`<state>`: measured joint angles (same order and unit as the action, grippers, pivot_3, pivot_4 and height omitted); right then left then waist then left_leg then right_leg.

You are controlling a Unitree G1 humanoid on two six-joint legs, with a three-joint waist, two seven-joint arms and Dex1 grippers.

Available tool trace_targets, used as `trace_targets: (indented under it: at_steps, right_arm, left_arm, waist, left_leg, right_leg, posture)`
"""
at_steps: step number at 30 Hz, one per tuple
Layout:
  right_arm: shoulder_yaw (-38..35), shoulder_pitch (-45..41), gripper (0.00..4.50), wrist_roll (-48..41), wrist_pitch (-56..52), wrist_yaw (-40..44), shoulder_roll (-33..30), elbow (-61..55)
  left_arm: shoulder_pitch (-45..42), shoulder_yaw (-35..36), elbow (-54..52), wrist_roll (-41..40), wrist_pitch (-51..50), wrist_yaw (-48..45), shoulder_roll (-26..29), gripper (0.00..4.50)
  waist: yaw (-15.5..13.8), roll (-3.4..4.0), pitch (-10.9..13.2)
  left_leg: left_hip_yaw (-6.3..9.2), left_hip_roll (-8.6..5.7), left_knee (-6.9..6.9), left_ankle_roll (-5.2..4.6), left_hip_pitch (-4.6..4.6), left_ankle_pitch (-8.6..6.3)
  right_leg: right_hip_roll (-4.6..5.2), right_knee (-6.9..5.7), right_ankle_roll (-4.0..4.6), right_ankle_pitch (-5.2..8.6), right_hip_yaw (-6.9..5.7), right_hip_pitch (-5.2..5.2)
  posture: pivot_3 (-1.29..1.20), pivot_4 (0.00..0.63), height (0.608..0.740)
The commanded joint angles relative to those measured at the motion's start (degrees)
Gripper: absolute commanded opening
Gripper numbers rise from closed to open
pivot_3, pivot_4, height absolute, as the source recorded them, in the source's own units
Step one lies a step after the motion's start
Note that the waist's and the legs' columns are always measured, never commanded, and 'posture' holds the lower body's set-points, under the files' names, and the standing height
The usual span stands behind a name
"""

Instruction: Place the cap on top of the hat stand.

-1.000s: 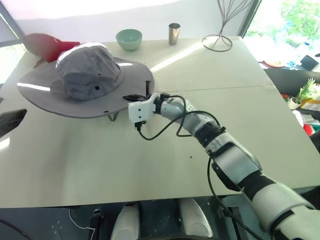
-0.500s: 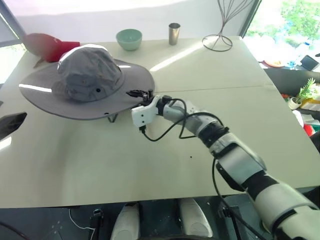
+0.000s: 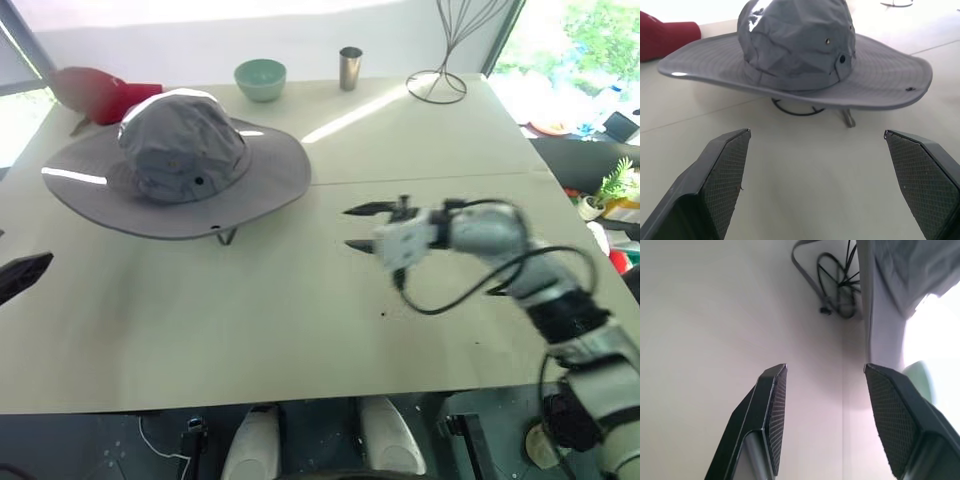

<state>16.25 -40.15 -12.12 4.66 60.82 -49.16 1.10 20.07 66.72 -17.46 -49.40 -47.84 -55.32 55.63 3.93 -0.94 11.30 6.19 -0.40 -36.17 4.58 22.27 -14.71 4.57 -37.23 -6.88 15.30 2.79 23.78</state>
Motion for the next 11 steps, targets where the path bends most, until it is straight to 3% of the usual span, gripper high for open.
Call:
trace_targets:
  at_steps: [1, 6, 11]
  right_arm:
    - [-10.05, -7.86, 2.48, -18.33, -21.89, 11.78, -4.54, 2.41]
    - [-10.59, -19.48, 2.48, -15.62, -29.21, 22.73, -7.31, 20.70]
    - [-10.22, -27.33, 2.48, -11.53, -28.72, 27.84, -4.90, 32.32]
  left_arm:
    - [-0.06, 2.62, 1.43, 1.08, 2.04, -1.35, 0.86, 4.50]
    - [1.48, 3.57, 2.83, 3.20, 3.87, -4.06, 1.02, 4.50]
    - [1.48, 4.65, 4.02, 4.05, 4.32, -4.55, 1.21, 4.50]
  waist:
    - [0.08, 0.02, 0.02]
    - [0.08, -0.02, -0.01]
    - [0.09, 0.08, 0.07]
  left_leg:
    - [-0.01, 0.01, 0.00, -0.01, -0.09, -0.01]
    - [-0.09, 0.09, 0.08, -0.10, -0.50, -0.07]
    - [-0.18, 0.09, 0.11, -0.15, -0.44, -0.10]
  right_leg:
    - [0.00, 0.03, 0.02, 0.01, 0.00, -0.09]
    - [-0.05, 0.11, 0.34, 0.21, -0.06, -0.38]
    - [-0.03, 0.12, 0.25, 0.17, -0.04, -0.30]
  posture:
    - [0.00, 0.150, 0.740]
    - [0.00, 0.150, 0.740]
    - [0.00, 0.150, 0.740]
